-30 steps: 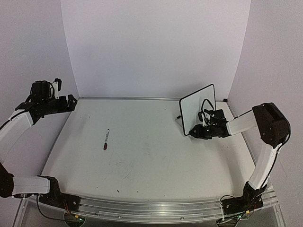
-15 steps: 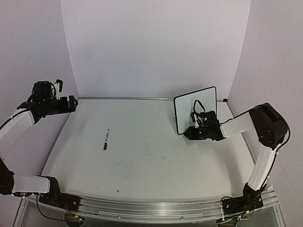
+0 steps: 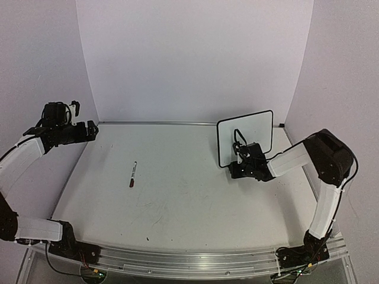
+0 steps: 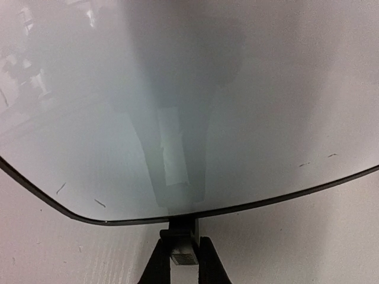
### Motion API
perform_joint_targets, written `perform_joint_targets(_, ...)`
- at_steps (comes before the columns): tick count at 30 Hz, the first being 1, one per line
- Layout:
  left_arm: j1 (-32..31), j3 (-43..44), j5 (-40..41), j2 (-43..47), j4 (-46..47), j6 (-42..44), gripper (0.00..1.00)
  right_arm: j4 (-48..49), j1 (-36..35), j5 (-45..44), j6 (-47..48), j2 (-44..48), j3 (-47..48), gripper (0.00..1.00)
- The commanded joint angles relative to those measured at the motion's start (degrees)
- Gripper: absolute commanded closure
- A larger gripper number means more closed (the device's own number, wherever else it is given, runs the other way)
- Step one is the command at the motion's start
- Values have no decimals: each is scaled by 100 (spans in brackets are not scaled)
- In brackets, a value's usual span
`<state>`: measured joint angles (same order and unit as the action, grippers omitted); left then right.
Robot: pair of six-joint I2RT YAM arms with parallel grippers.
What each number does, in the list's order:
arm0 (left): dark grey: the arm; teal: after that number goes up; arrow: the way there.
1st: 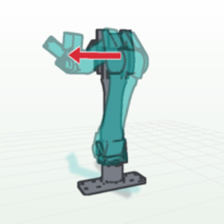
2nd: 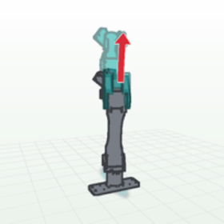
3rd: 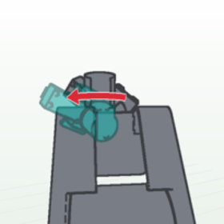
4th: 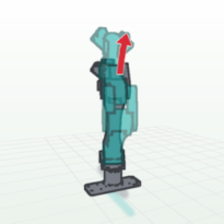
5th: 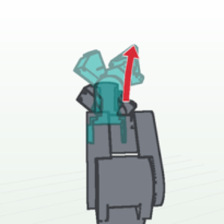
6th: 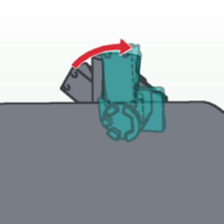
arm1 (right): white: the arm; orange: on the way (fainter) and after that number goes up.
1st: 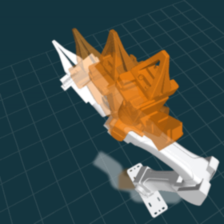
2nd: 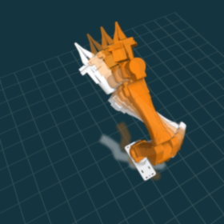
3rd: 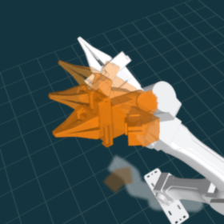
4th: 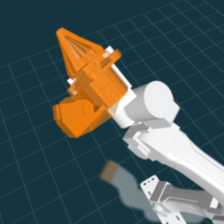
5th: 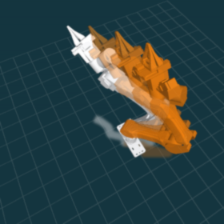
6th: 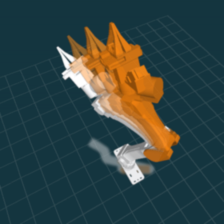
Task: Write a sentence on the whiteboard
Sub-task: Move the whiteboard to the center of the board.
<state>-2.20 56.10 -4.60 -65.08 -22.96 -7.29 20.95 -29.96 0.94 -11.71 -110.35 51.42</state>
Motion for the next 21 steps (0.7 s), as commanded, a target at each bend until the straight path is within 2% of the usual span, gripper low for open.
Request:
perform_joint_targets(1, 16, 108, -73, -43, 79, -1, 1, 211, -309, -560, -45, -25, -109, 96)
perform_joint_targets(3, 17, 109, -80, -60, 65, -8, 1, 218, -439, -892, -107, -3, -152, 100)
perform_joint_targets(12, 18, 121, -96, -18, 49, -10, 1, -174, -1254, -2460, -758, 52, -170, 100)
perform_joint_targets(15, 16, 119, -101, 18, 38, -18, 1, -639, -1687, -3059, -1221, -32, 26, 100)
perform_joint_targets(21, 18, 116, -85, 73, 13, -27, 1, -1798, -2464, -3573, -2599, -357, 739, 100)
